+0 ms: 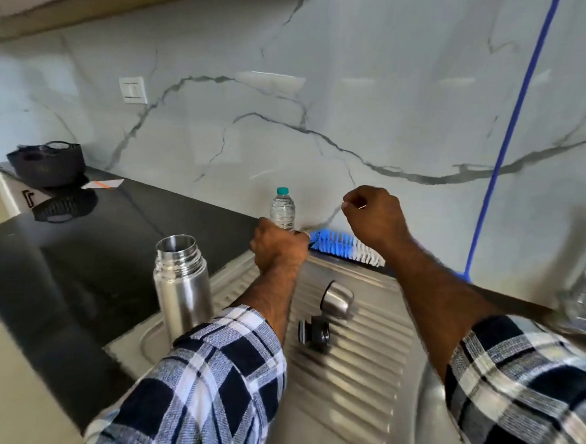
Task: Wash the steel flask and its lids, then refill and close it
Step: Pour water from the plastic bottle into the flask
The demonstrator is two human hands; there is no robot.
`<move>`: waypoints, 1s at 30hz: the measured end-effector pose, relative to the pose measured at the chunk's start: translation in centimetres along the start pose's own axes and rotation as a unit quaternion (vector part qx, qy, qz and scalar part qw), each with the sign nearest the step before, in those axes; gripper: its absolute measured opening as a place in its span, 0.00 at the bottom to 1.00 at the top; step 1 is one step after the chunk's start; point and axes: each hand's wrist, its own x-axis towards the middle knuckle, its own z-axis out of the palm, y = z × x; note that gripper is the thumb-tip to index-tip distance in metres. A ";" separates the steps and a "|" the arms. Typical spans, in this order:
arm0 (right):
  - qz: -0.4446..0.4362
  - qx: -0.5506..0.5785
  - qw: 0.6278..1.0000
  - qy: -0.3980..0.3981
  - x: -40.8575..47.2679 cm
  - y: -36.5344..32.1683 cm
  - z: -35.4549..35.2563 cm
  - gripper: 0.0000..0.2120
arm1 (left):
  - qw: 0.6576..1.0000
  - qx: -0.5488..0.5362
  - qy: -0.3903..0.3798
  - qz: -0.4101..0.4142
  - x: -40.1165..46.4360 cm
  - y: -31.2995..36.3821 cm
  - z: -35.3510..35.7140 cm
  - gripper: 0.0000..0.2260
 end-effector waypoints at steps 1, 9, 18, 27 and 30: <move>-0.005 0.012 1.000 -0.002 1.2 0.7 1.0 0.07 | 1.000 0.011 0.007 -0.013 1.1 -0.4 0.9 0.38; -0.025 0.079 0.996 -0.021 5.3 4.8 5.2 0.05 | 1.000 -0.020 0.013 -0.004 6.2 -1.0 6.1 0.42; -0.009 0.073 0.997 -0.013 3.7 4.9 1.1 0.04 | 0.995 -0.093 -0.017 0.024 4.0 0.9 4.4 0.22; -0.053 0.005 0.998 0.044 -0.1 -3.0 -9.2 0.14 | 0.964 -0.144 -0.158 0.159 -8.8 7.9 -0.8 0.21; -0.053 -0.043 0.996 0.064 -2.5 -4.4 -12.8 0.18 | 0.954 -0.152 -0.182 0.184 -12.9 8.3 -2.2 0.21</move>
